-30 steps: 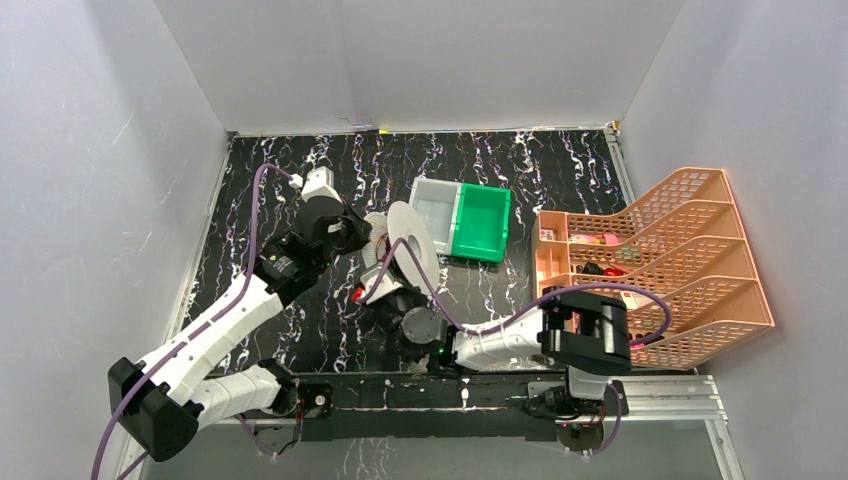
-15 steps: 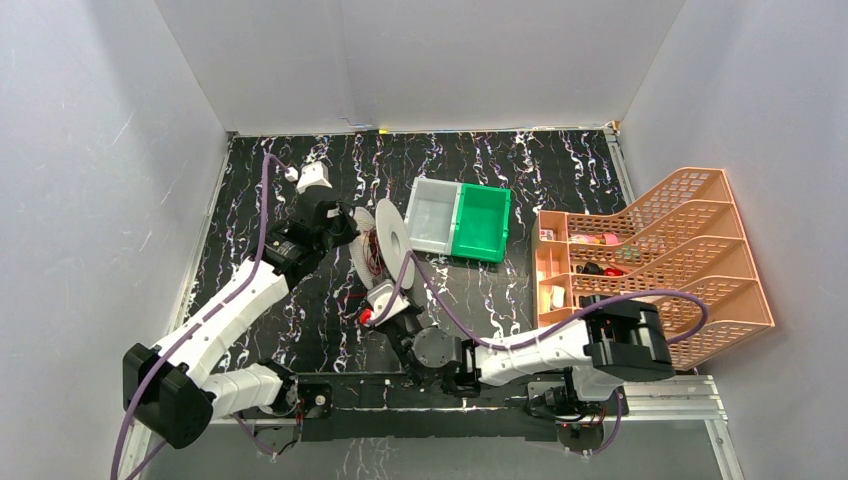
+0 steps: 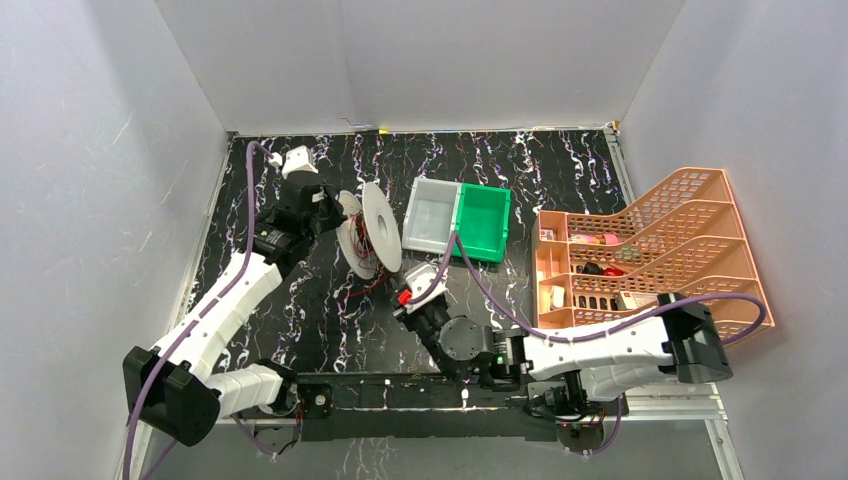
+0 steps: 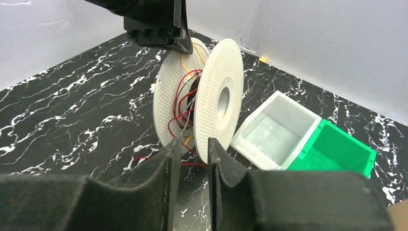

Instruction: Wrap the cables

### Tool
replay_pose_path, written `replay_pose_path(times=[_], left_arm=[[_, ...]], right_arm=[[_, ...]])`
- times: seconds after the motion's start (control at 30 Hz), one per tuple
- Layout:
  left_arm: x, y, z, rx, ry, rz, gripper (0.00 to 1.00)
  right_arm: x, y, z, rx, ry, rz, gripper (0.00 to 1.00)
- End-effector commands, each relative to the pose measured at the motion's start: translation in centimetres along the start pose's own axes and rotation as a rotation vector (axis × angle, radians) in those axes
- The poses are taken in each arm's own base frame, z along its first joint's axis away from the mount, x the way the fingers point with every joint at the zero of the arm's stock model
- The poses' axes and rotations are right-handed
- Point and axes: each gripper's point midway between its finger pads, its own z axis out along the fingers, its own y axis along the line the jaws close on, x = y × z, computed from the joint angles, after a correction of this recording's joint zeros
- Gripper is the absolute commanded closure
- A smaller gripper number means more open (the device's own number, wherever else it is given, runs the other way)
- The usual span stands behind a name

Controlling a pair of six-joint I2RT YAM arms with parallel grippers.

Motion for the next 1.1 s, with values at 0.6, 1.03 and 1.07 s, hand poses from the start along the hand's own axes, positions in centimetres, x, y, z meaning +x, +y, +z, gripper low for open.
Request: replay_pose_path(times=[0.6,1.03,1.07], left_arm=[[-9.0,-0.1,4.6,0.367,-0.004,-0.348,1.00],[-5.1,1.5,10.1,0.418,0.097,-0.401,1.00],[-4.8,1.6,10.4,0.420,0.103,-0.401,1.00]], right_arm=[[4.6,-6.8,-1.4,-0.047,0.227,0.279,0.63],[5.8,-7.9,-2.0,-0.044,0.232,0.306,0.62],[6.0,-7.9,-2.0,-0.044,0.233,0.307,0.61]])
